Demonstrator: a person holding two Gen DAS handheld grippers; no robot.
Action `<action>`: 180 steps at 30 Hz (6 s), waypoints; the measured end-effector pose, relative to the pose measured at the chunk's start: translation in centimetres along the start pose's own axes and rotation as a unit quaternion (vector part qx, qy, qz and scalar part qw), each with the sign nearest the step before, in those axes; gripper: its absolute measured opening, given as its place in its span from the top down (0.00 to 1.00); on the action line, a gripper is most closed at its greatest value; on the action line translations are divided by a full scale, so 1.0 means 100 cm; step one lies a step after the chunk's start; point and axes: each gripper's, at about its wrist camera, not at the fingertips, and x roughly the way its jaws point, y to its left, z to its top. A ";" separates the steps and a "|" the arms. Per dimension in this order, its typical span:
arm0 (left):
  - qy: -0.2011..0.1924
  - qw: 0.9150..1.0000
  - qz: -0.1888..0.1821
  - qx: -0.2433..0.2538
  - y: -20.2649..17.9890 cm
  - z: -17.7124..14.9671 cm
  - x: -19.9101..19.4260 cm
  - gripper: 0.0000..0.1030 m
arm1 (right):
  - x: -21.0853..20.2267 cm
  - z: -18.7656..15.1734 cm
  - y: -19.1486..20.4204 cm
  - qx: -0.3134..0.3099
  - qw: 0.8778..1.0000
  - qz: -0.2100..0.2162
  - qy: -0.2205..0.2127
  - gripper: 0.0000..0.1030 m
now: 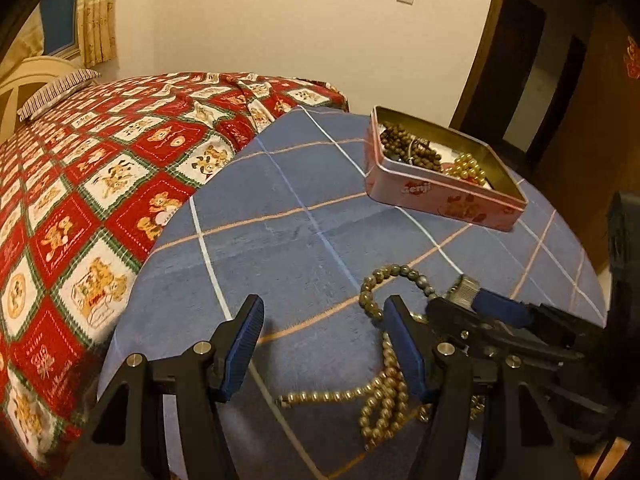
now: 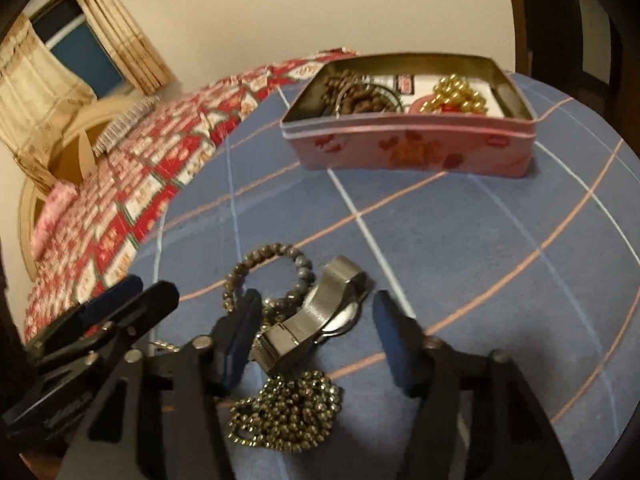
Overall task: Organize jewelry
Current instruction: 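Grasp the dark bead bracelet with left gripper while right gripper grasps the silver watch, then carry the bead bracelet and watch into the pink tin and open both grippers, then move both grippers back over the pearl necklace and gold chain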
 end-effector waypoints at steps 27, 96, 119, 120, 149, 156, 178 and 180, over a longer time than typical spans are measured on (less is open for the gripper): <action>0.018 1.000 -0.012 0.014 -0.013 0.022 0.038 0.92 | -0.054 0.024 -0.040 0.056 0.993 0.047 -0.097 0.83; -0.016 0.996 -0.047 0.070 -0.102 0.119 0.087 0.45 | -0.022 0.092 -0.111 0.026 0.994 -0.011 -0.101 0.60; -0.013 0.996 0.009 0.087 -0.103 0.054 0.016 0.44 | -0.069 0.038 -0.088 0.076 0.990 -0.023 -0.115 0.60; -0.013 0.996 0.012 0.087 -0.102 0.051 0.014 0.44 | -0.070 0.035 -0.087 0.077 0.990 -0.023 -0.114 0.60; -0.020 0.996 0.044 0.074 -0.066 -0.009 -0.031 0.43 | -0.097 -0.020 -0.044 0.049 0.992 -0.024 -0.110 0.60; -0.012 0.995 0.073 0.073 -0.020 -0.037 -0.038 0.44 | -0.090 -0.031 -0.038 0.038 0.994 -0.022 -0.096 0.60; 0.014 0.995 0.036 0.087 -0.036 -0.037 -0.021 0.43 | -0.077 -0.048 -0.023 0.023 0.998 -0.006 -0.066 0.60; 0.014 0.995 0.035 0.090 -0.039 -0.036 -0.021 0.43 | -0.076 -0.048 -0.023 0.023 0.998 -0.004 -0.065 0.60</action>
